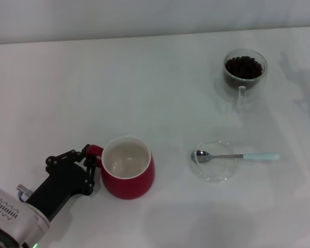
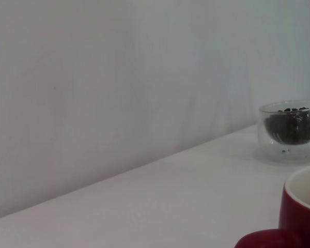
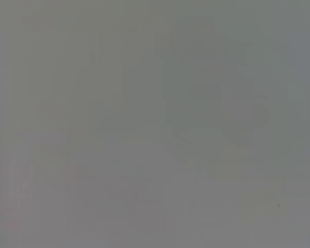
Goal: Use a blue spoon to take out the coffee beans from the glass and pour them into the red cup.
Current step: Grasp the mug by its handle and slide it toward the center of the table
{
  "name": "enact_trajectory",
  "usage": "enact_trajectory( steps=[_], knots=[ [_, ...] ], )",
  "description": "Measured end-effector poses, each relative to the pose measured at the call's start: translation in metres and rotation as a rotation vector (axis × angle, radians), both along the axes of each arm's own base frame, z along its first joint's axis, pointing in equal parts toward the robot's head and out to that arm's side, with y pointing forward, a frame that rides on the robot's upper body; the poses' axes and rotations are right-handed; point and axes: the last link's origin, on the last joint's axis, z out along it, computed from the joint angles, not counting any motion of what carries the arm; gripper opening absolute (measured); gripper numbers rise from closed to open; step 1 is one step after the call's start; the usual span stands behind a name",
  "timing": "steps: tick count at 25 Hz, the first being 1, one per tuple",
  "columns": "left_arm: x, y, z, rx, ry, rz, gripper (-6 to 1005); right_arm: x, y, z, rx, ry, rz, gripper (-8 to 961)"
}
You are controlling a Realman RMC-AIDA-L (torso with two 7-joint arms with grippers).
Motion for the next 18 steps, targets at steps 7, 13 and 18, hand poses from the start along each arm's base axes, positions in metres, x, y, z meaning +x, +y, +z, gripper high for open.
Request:
enact_trajectory(
  steps=[7,13,18],
  knots=[
    [-0.0013,-0.0001,0.0013,0.003,-0.004,0.007,179,0.0007,-0.0009,-0.0003,0.0,0.001,-0.002,872],
    [-0.0016,-0.0012,0.002,0.005,-0.002,0.0,297,0.0006,-0.0018,-0.0009,0.001,0.002,-0.001,872],
    [-0.0035,-0.0029,0.0027,0.006,0.001,0.003,438,-0.0003,-0.0016,-0.0012,0.002,0.003,0.002,872]
  ],
)
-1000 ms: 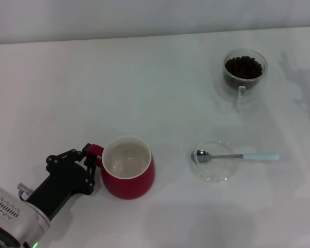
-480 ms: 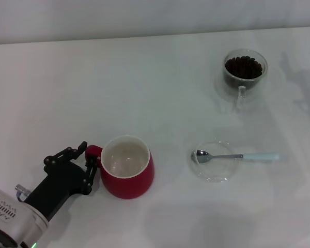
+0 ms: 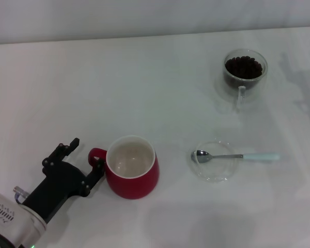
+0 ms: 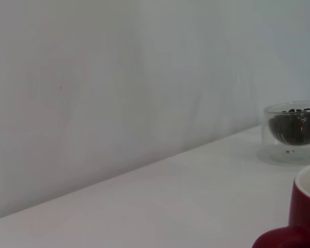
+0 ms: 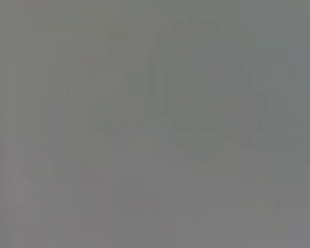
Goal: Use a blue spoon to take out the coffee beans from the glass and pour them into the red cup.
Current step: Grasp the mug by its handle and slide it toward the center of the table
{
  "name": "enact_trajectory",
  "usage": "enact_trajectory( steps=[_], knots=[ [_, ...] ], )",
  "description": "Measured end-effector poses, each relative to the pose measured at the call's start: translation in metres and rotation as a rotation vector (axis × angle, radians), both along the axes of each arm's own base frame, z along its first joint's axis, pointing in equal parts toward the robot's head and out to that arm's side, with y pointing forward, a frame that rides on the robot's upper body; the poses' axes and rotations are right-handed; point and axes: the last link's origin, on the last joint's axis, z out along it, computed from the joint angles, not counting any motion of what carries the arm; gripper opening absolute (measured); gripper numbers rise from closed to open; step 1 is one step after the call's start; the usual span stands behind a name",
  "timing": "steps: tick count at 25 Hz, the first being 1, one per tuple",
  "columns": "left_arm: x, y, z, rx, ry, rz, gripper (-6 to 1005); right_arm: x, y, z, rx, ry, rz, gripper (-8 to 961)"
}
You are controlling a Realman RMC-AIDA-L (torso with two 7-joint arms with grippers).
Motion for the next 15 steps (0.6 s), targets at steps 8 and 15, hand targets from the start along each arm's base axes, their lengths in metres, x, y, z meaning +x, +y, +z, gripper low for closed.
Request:
enact_trajectory(
  steps=[8,15],
  knots=[
    [-0.003,-0.006,0.001,0.007,-0.004,0.008,757,-0.001,0.0,-0.001,-0.001,0.003,0.004,872],
    [-0.008,-0.024,0.006,0.057,0.029,-0.029,761,-0.003,0.002,-0.003,-0.005,0.006,0.009,872]
  ],
)
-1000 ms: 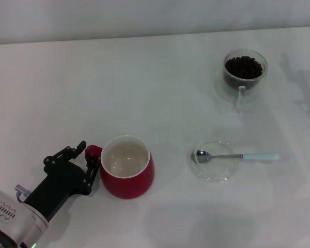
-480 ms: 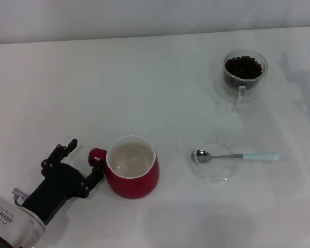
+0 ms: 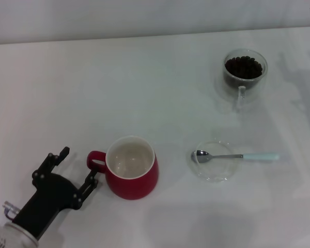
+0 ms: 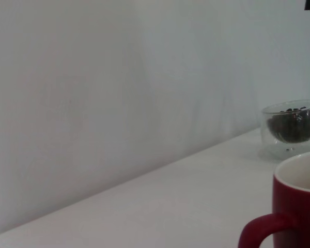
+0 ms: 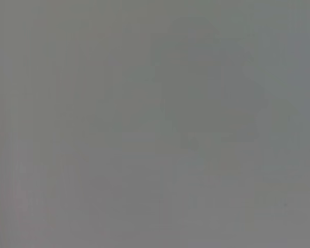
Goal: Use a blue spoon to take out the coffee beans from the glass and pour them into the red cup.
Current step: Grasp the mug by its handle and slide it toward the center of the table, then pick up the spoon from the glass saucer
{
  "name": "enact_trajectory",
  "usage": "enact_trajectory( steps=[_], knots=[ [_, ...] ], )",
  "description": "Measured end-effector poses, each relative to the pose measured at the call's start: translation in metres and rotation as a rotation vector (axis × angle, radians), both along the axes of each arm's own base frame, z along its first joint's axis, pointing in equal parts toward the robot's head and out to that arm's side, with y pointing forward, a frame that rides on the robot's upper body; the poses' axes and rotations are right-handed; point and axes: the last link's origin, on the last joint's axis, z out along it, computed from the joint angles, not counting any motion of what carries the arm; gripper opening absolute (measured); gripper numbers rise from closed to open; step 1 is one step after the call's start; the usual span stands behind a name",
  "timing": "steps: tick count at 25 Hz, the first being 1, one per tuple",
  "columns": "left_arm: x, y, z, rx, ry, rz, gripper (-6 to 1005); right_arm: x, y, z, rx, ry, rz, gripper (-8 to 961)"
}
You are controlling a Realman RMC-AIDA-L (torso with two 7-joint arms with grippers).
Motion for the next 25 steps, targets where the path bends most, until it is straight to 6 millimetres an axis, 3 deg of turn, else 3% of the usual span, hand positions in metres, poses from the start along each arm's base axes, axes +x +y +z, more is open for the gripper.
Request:
enact_trajectory(
  steps=[6,11,19,25],
  knots=[
    [-0.001,-0.008,0.001,0.007,0.003,-0.008,757,-0.002,0.0,-0.002,-0.01,-0.003,0.008,872],
    [-0.001,-0.028,0.001,0.004,-0.021,-0.031,753,-0.002,0.0,-0.002,-0.012,-0.004,0.01,872],
    [-0.007,-0.06,0.018,0.092,-0.085,-0.017,746,-0.003,0.001,-0.002,-0.011,-0.007,0.013,871],
    [-0.019,-0.069,0.036,0.187,-0.096,0.032,746,-0.003,0.002,-0.001,-0.01,-0.008,0.014,871]
  ],
)
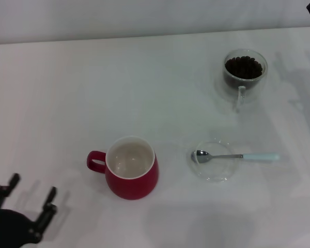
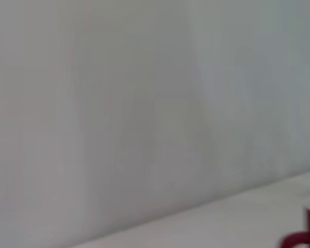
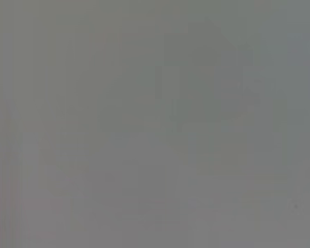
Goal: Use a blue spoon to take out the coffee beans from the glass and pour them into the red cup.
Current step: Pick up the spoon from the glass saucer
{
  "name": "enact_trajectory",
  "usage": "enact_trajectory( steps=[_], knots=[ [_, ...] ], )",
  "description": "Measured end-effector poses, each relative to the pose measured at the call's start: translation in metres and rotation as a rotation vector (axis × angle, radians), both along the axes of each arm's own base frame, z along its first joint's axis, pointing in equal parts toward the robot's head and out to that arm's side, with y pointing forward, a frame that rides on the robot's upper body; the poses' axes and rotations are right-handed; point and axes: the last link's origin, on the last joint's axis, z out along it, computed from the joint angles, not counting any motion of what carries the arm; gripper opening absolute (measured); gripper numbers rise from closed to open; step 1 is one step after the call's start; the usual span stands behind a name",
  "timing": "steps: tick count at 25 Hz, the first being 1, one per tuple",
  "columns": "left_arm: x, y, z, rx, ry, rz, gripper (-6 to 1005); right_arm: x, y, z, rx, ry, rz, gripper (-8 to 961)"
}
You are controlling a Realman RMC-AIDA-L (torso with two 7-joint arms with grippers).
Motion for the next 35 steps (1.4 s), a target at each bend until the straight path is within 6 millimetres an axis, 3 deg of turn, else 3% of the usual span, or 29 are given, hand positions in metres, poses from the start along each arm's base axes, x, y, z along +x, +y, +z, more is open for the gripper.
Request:
enact_trajectory(
  steps=[6,17,30,35],
  knots=[
    [-0.008,0.007,0.017,0.109,-0.053,0.072,743,0.009,-0.01,0.0,0.005,0.004,-0.027,871],
    [-0.042,0.051,0.066,0.394,-0.487,0.355,741,0.032,-0.045,-0.001,-0.077,0.175,-0.01,871],
    [-0.043,0.088,0.078,0.434,-0.475,0.359,756,0.05,-0.097,-0.01,-0.419,0.396,0.068,870],
    [-0.04,0.091,0.079,0.427,-0.471,0.338,790,0.055,-0.109,-0.013,-0.439,0.402,0.048,869]
  ],
)
